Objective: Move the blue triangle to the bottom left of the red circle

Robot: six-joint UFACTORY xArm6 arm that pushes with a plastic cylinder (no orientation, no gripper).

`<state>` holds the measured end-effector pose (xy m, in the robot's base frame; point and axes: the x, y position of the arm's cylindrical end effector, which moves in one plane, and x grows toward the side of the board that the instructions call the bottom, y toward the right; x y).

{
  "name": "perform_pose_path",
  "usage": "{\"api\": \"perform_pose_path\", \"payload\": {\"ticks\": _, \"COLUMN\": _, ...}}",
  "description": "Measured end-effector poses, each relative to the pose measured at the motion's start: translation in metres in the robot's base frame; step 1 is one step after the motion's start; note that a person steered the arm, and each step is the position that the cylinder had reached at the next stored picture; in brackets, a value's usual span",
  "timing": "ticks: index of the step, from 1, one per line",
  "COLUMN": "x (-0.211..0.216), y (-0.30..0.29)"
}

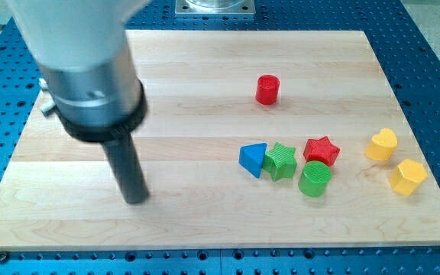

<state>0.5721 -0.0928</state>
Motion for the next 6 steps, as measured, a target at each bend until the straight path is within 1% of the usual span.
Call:
{"api": "perform_pose_path", "payload": {"ticks": 1, "x": 0.001, "y": 0.079}}
{"api": "perform_pose_path", "payload": {"ticks": 3, "x": -0.022, "y": 0.118}}
{"api": "perform_pose_path", "payload": {"ticks": 4, "x": -0.024, "y": 0.140}}
{"api": "perform_pose_path", "payload": {"ticks": 5, "x": -0.047, "y": 0.142}}
{"api": "perform_pose_path", "payload": {"ticks": 6, "x": -0.081, "y": 0.142}}
